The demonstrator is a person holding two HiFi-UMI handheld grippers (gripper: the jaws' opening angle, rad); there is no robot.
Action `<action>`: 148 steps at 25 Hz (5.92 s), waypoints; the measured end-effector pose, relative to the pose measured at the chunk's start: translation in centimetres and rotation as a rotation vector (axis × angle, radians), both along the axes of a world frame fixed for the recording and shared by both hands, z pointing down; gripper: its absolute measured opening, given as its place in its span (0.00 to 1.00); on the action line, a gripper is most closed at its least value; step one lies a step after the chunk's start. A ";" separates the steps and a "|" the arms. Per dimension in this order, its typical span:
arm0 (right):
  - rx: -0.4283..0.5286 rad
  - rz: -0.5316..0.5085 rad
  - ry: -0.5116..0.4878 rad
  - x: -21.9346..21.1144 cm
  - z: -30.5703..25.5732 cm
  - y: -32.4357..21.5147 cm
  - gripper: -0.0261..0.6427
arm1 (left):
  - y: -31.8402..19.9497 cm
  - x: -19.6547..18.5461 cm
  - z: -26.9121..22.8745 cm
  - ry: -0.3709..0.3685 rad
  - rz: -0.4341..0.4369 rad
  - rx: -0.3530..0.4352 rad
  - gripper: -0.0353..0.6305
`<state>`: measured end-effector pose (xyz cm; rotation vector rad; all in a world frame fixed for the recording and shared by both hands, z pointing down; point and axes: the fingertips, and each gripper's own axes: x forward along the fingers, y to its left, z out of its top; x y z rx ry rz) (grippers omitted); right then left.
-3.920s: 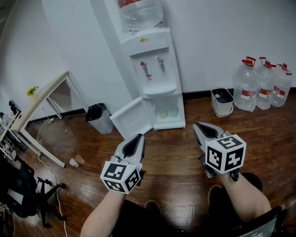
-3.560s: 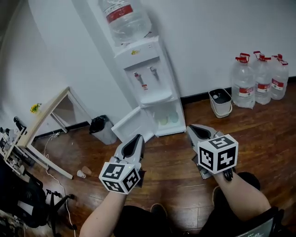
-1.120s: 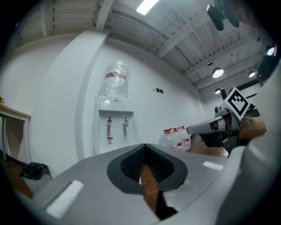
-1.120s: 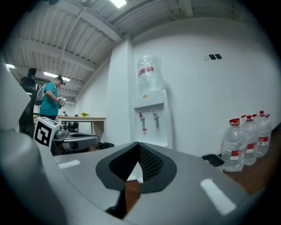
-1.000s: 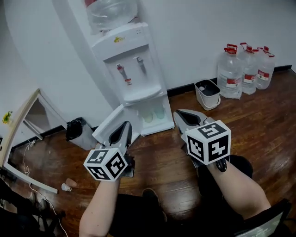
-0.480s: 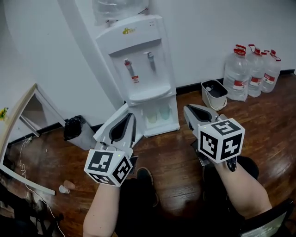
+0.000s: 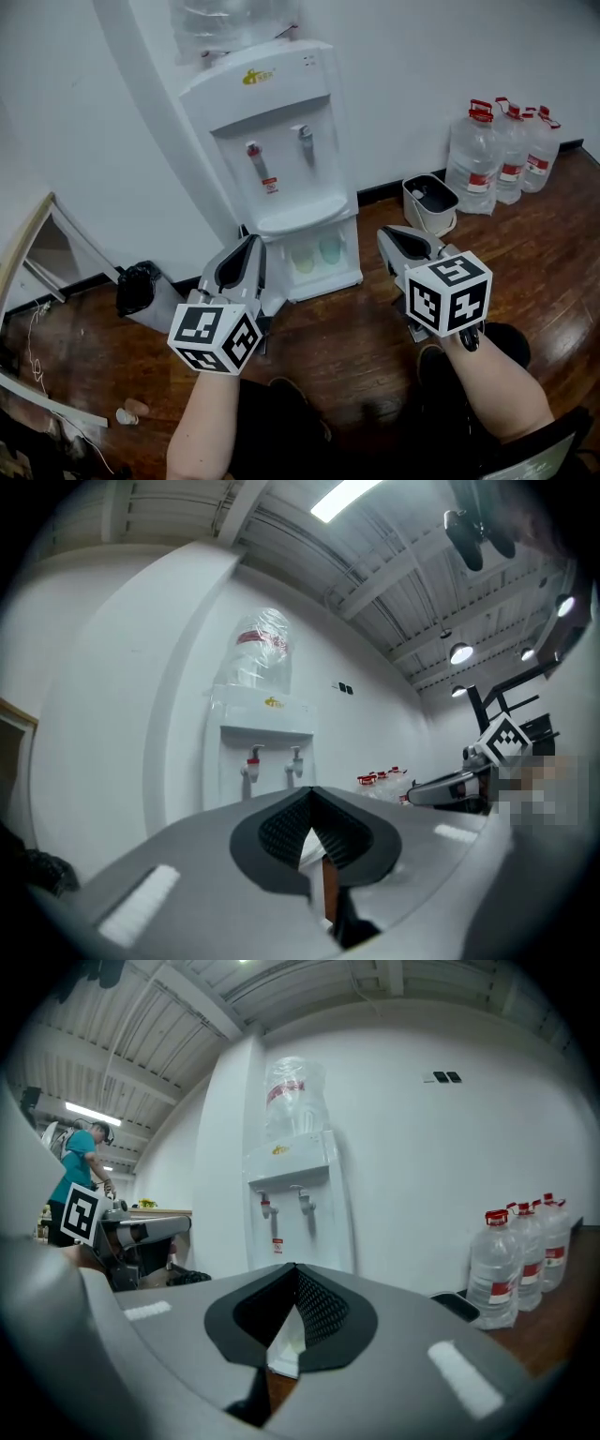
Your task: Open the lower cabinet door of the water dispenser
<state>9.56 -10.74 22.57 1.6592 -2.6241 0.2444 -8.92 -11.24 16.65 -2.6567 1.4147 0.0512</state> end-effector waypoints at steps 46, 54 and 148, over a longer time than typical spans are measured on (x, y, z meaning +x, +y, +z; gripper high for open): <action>0.058 -0.057 -0.087 -6.2 -1.1 -12.1 0.04 | -7.5 -2.7 1.7 0.044 0.005 -0.052 0.10; 0.077 -0.072 -0.058 -7.6 -1.1 -12.4 0.04 | -8.2 -2.6 3.5 0.008 0.015 -0.048 0.10; -0.408 0.336 -0.003 -8.9 43.8 -29.9 0.56 | -23.5 -0.1 42.7 -0.180 -0.083 -0.520 0.16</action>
